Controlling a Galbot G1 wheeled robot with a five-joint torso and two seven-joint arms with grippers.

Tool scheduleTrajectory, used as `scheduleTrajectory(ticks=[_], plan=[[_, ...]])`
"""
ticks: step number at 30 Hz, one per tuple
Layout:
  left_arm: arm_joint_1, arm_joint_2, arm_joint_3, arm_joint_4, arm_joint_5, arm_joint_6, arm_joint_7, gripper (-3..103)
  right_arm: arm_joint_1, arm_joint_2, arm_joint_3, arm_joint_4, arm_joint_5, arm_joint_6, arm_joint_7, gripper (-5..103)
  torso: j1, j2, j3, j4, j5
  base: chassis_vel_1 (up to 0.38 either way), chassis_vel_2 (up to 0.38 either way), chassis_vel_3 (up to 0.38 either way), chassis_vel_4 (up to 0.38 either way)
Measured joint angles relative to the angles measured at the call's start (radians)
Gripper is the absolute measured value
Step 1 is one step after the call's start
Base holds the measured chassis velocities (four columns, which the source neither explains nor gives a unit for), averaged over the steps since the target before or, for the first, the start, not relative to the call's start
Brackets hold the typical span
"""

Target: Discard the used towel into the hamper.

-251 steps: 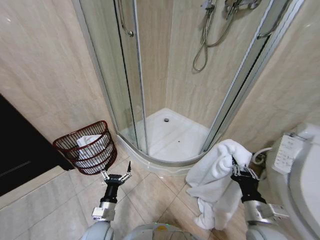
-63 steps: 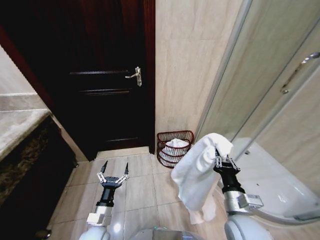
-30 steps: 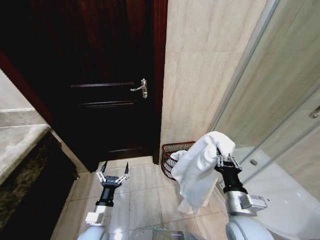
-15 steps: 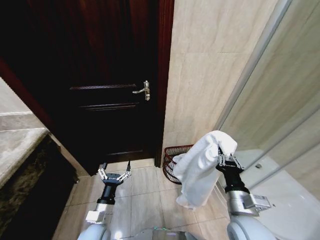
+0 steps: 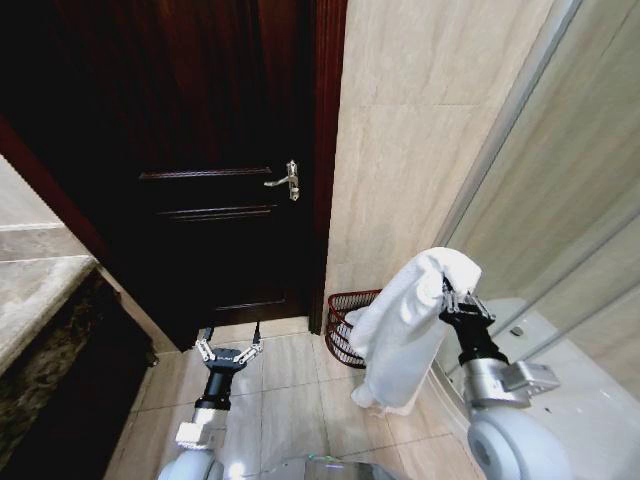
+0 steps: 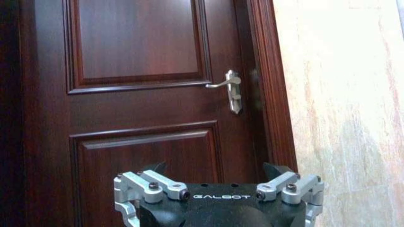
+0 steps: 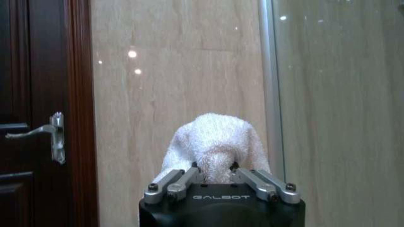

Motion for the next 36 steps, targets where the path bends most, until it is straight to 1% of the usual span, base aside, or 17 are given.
scheduleTrajectory(ticks=[4,5,8,9,11,12,13,17,18,22,24,28,29,30,33,34,36], plan=[[0.004,-0.002,0.006,0.003,0.015,0.002,-0.023,100,0.082,-0.112,0.097,0.0,0.078,0.023,-0.001,16,0.0,-0.001,-0.001,0.0001,-0.0003,0.0,0.0,0.0,0.0],[0.004,-0.002,0.006,0.003,0.015,0.002,-0.023,100,0.082,-0.112,0.097,0.0,0.078,0.023,-0.001,16,0.0,-0.001,-0.001,0.0001,-0.0003,0.0,0.0,0.0,0.0],[-0.008,-0.006,0.0,0.008,0.017,0.002,-0.03,100,0.18,-0.198,0.175,0.0,0.225,-0.031,0.001,16,-0.001,-0.001,-0.001,-0.0002,0.0,0.0,0.0,0.0,0.0],[-0.008,-0.006,0.0,0.008,0.017,0.002,-0.03,100,0.18,-0.198,0.175,0.0,0.225,-0.031,0.001,16,-0.001,-0.001,-0.001,-0.0002,0.0,0.0,0.0,0.0,0.0],[-0.025,-0.001,-0.002,0.015,0.025,0.002,-0.039,100,0.278,-0.262,0.178,0.0,0.332,-0.072,0.034,16,-0.001,-0.002,-0.001,0.0,-0.0002,0.0,0.0,0.0,0.0],[-0.032,-0.001,-0.003,0.016,0.027,0.002,-0.041,100,0.321,-0.291,0.173,0.0,0.364,-0.081,0.037,16,-0.001,-0.002,-0.001,-0.0001,-0.0001,0.0,0.0,0.0,0.0],[-0.032,-0.001,-0.003,0.016,0.027,0.002,-0.041,100,0.321,-0.291,0.173,0.0,0.364,-0.081,0.037,16,-0.001,-0.002,-0.001,-0.0001,-0.0001,0.0,0.0,0.0,0.0],[-0.051,0.001,-0.002,0.029,0.03,0.001,-0.048,100,0.49,-0.402,0.14,0.001,0.424,-0.077,0.022,16,-0.001,-0.003,-0.001,0.0002,0.0,0.0,0.0,0.0,0.0],[-0.051,0.001,-0.002,0.029,0.03,0.001,-0.048,100,0.49,-0.402,0.14,0.001,0.424,-0.077,0.022,16,-0.001,-0.003,-0.001,0.0002,0.0,0.0,0.0,0.0,0.0],[-0.055,-0.01,0.014,0.07,0.057,-0.022,-0.075,100,0.639,-0.501,0.117,-0.007,0.517,-0.081,0.019,16,-0.001,-0.003,-0.002,-0.0001,-0.0004,0.0,0.0,0.0,0.0],[-0.051,-0.017,0.016,0.078,0.062,-0.028,-0.077,100,0.679,-0.521,0.103,-0.022,0.535,-0.085,0.024,16,-0.001,-0.003,-0.002,-0.0001,-0.0005,0.0,0.0,0.0,0.0],[-0.041,-0.028,0.02,0.104,0.074,-0.051,-0.091,100,0.914,-0.585,0.035,-0.155,0.621,-0.114,0.026,16,-0.001,-0.003,-0.002,0.0002,-0.0003,0.0,0.0,0.0,0.0],[-0.041,-0.028,0.02,0.104,0.074,-0.051,-0.091,100,0.914,-0.585,0.035,-0.155,0.621,-0.114,0.026,16,-0.001,-0.003,-0.002,0.0002,-0.0003,0.0,0.0,0.0,0.0],[-0.039,-0.03,0.019,0.108,0.076,-0.055,-0.095,100,0.966,-0.596,0.02,-0.2,0.636,-0.12,0.014,16,-0.001,-0.003,-0.002,0.0003,-0.001,0.0,0.0,0.0,0.0],[-0.033,-0.041,0.015,0.11,0.077,-0.059,-0.1,100,1.104,-0.621,-0.038,-0.367,0.656,-0.127,-0.038,16,-0.001,-0.004,-0.002,0.0002,0.0007,0.0,0.0,0.0,0.0],[-0.033,-0.041,0.015,0.11,0.077,-0.059,-0.1,100,1.104,-0.621,-0.038,-0.367,0.656,-0.127,-0.038,16,-0.001,-0.004,-0.002,0.0002,0.0007,0.0,0.0,0.0,0.0],[-0.033,-0.049,0.015,0.108,0.079,-0.056,-0.101,100,1.214,-0.629,-0.091,-0.456,0.666,-0.127,-0.054,16,-0.001,-0.004,-0.002,0.0001,0.0,0.0,0.0,0.0,0.0]])
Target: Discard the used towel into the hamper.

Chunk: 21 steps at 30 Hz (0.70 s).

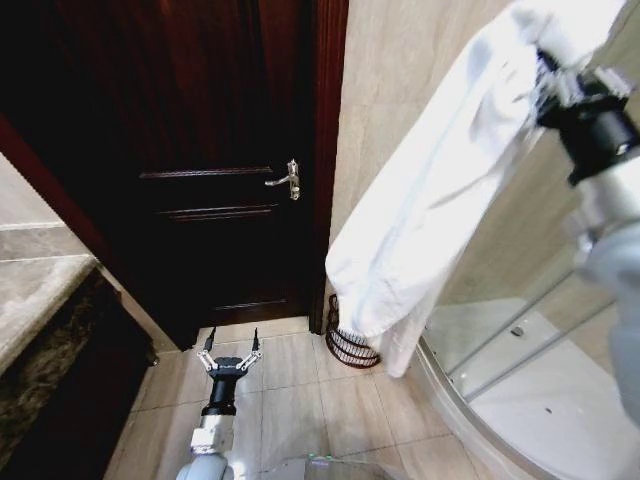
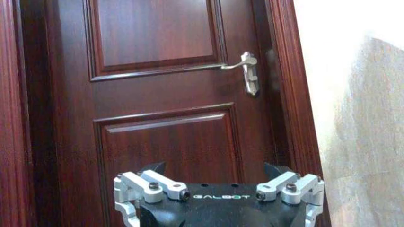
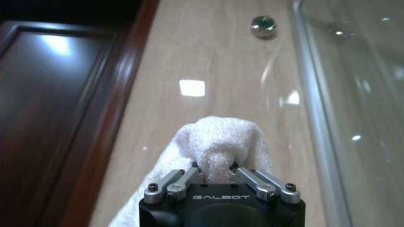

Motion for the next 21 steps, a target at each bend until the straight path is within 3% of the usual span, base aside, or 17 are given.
scheduleTrajectory(ticks=[11,21], plan=[[-0.017,-0.035,0.011,-0.016,0.024,0.03,0.001,100,0.365,0.069,-0.243,-0.195,0.059,-0.008,0.059,16,0.0,0.0,0.0,-0.0001,-0.0006,0.0,0.0,0.0,0.0],[-0.018,-0.035,0.007,-0.012,0.024,0.031,0.0,100,0.364,0.163,-0.372,-0.326,0.046,0.098,0.041,16,0.0,0.0,0.0,0.0001,-0.0002,0.0,0.0,0.0,0.0]])
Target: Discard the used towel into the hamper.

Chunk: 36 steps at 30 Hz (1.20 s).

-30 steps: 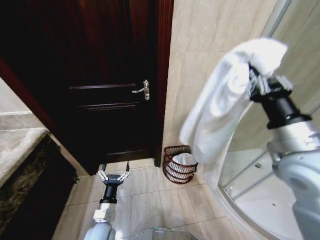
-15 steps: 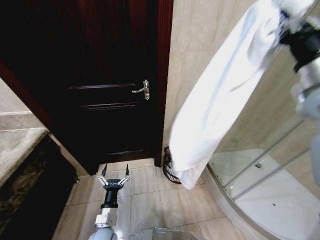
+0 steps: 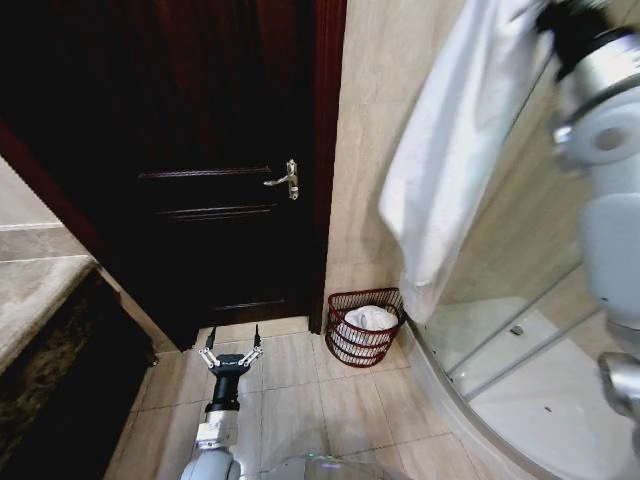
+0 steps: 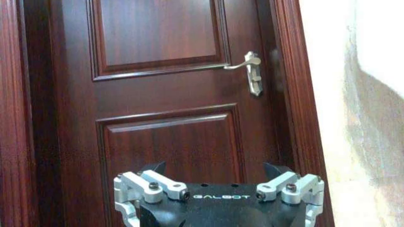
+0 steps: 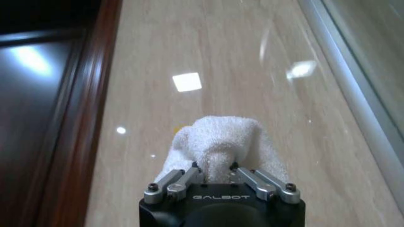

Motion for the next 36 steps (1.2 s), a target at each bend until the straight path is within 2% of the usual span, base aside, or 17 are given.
scheduleTrajectory(ticks=[4,13,17,20,27,36], plan=[[0.003,0.0,-0.001,-0.005,0.0,-0.001,0.0,100,0.001,0.037,-0.002,-0.059,-0.065,0.029,-0.035,16,0.0,0.0,0.0,-0.0001,-0.0001,0.0,0.0,0.0,0.0],[0.02,0.001,-0.002,-0.006,0.013,-0.018,0.0,100,-0.006,0.062,-0.004,-0.094,-0.112,0.034,-0.051,16,0.0,0.0,0.0,-0.0002,-0.0005,0.0,0.0,0.0,0.0],[0.023,0.001,-0.001,-0.006,0.018,-0.018,0.001,100,-0.066,0.069,0.01,-0.079,-0.13,0.035,-0.054,16,0.0,0.0,0.0,0.0,0.0006,0.0,0.0,0.0,0.0],[0.025,0.001,0.0,-0.01,0.028,-0.017,0.0,100,-0.109,0.069,0.027,-0.049,-0.132,0.033,-0.055,16,-0.002,-0.004,-0.003,-0.0004,0.0,0.0,0.0,0.0,0.0],[0.032,0.001,0.011,-0.012,0.05,-0.017,0.003,100,-0.154,0.071,0.035,0.001,-0.141,0.03,-0.056,16,-0.015,-0.034,-0.019,-0.0003,0.0003,0.0,0.0,0.0,0.0],[0.031,0.001,0.018,-0.012,0.062,-0.017,0.005,100,0.039,0.043,-0.005,-0.011,-0.11,-0.008,-0.016,16,-0.035,-0.079,-0.045,-0.0001,-0.0005,0.0,0.0,0.0,0.0]])
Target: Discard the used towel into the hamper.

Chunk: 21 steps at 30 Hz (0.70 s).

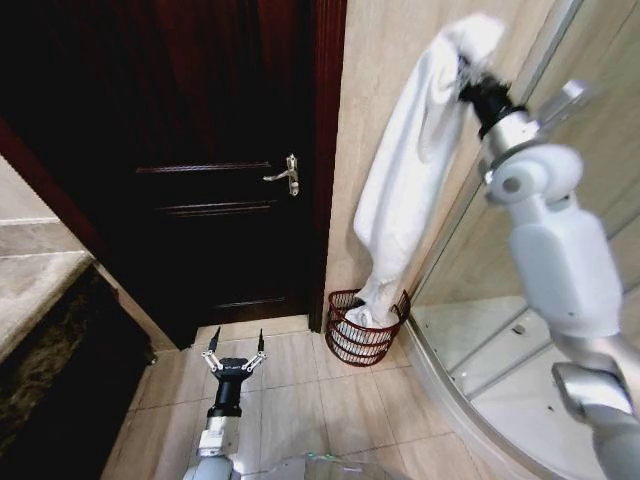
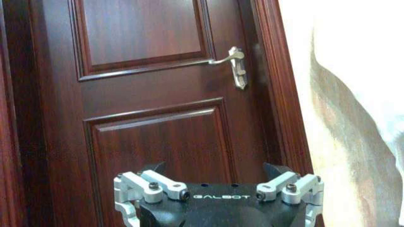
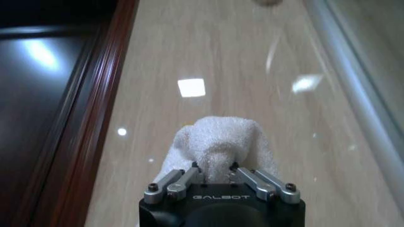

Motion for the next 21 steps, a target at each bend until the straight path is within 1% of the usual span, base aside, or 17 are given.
scheduleTrajectory(ticks=[3,9,12,13,16,21], plan=[[-0.002,0.0,0.002,0.004,0.004,0.0,0.001,100,0.057,-0.014,-0.013,-0.012,0.013,-0.015,0.005,16,-0.008,-0.018,-0.01,-0.0003,0.0005,0.0,0.0,0.0,0.0],[-0.007,0.0,0.004,0.01,0.008,0.0,0.003,100,0.076,-0.01,-0.027,-0.039,0.012,-0.021,0.004,16,-0.018,-0.04,-0.023,-0.0002,0.0001,0.0,0.0,0.0,0.0],[-0.011,0.0,0.005,0.016,0.01,0.0,0.003,100,0.038,0.006,-0.03,-0.063,0.009,-0.017,-0.001,16,-0.025,-0.059,-0.034,-0.0001,0.0004,0.0,0.0,0.0,0.0],[-0.011,0.0,0.005,0.016,0.01,0.0,0.003,100,0.038,0.006,-0.03,-0.063,0.009,-0.017,-0.001,16,-0.025,-0.059,-0.034,-0.0001,0.0004,0.0,0.0,0.0,0.0],[-0.011,0.0,0.005,0.02,0.01,0.0,0.003,100,-0.027,0.027,-0.028,-0.079,-0.004,0.004,-0.015,16,-0.033,-0.076,-0.043,-0.0001,0.0008,0.0,0.0,0.0,0.0],[-0.013,0.0,0.0,0.022,0.009,0.0,0.003,100,-0.095,0.057,-0.011,-0.075,-0.034,0.028,-0.026,16,-0.041,-0.097,-0.055,-0.0001,0.0,0.0,0.0,0.0,0.0]])
